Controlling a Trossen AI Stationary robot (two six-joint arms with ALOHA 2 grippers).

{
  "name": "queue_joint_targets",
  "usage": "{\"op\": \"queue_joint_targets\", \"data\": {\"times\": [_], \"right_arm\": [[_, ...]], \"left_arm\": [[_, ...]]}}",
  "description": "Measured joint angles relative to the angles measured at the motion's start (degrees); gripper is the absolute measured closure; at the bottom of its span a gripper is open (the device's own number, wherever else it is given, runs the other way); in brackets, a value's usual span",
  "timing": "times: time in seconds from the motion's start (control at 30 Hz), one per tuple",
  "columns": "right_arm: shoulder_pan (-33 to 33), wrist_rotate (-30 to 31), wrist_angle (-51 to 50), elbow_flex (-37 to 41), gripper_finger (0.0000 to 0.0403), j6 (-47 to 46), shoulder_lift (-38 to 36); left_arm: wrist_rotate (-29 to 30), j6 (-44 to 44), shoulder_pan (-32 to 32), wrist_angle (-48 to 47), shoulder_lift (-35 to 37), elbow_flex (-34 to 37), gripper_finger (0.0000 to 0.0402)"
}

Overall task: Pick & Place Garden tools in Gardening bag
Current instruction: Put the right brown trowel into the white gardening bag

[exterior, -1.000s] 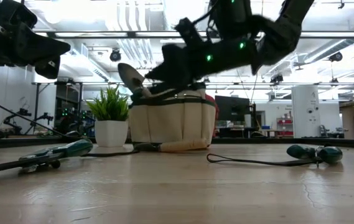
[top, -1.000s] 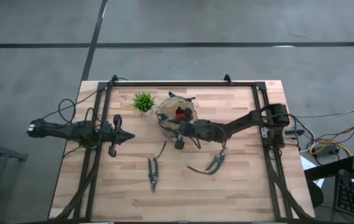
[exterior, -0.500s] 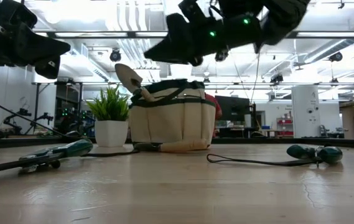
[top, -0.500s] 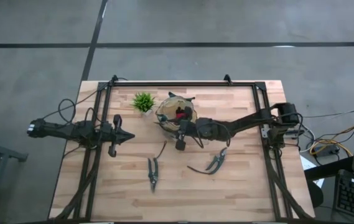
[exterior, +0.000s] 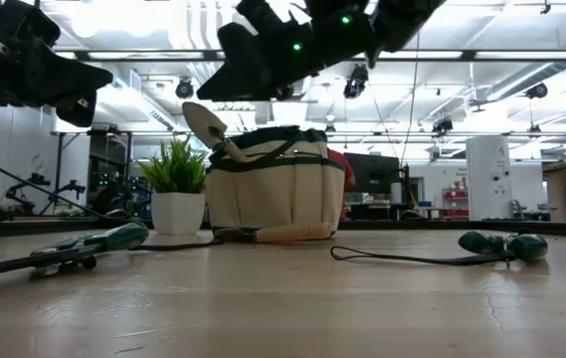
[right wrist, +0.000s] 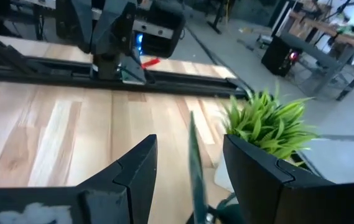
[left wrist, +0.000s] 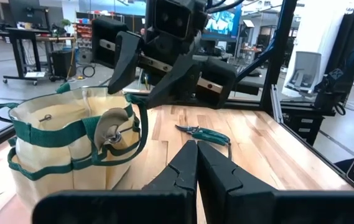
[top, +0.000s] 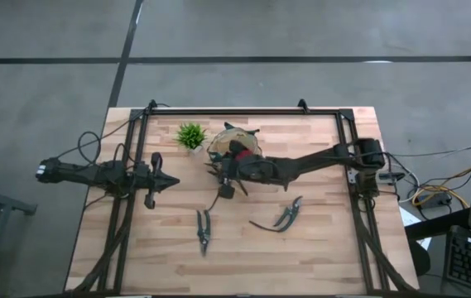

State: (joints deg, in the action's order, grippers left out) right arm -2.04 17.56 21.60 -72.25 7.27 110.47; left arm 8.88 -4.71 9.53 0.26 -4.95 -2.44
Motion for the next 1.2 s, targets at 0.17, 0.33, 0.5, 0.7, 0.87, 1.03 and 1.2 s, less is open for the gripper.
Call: {"op": "queue_joint_targets", "data": {"times": [0.17,0.33,0.5,0.7,0.87,1.03,1.2], "right_arm": [[0.0,0.6,-5.6,-5.2,0.0223,0.1,4.8],[0.0,5.1,-6.3,-8.2,0.023,1.5,7.9],[-0.1,6.6,-6.7,-8.5,0.0265,2.2,8.5],[-0.1,6.6,-6.5,-6.6,0.0324,2.2,6.0],[-0.1,6.6,-6.7,-3.4,0.0385,2.1,3.4],[-0.1,8.2,-5.3,1.8,0.0394,0.5,-0.5],[-0.1,9.8,0.0,9.0,0.0395,-0.4,-5.5]], "left_arm": [[0.0,0.0,0.0,-0.1,0.0,0.0,0.0392],[0.0,0.0,0.0,-0.1,0.0,0.0,0.0392],[0.0,0.0,0.0,-0.1,0.0,0.0,0.0392],[0.0,0.0,0.0,-0.1,0.0,0.0,0.0392],[0.0,0.0,0.0,-0.1,0.0,0.0,0.0392],[0.0,0.0,0.0,-0.1,0.0,0.0,0.0392],[0.0,0.0,0.0,-0.2,0.0,0.0,0.0392]]}}
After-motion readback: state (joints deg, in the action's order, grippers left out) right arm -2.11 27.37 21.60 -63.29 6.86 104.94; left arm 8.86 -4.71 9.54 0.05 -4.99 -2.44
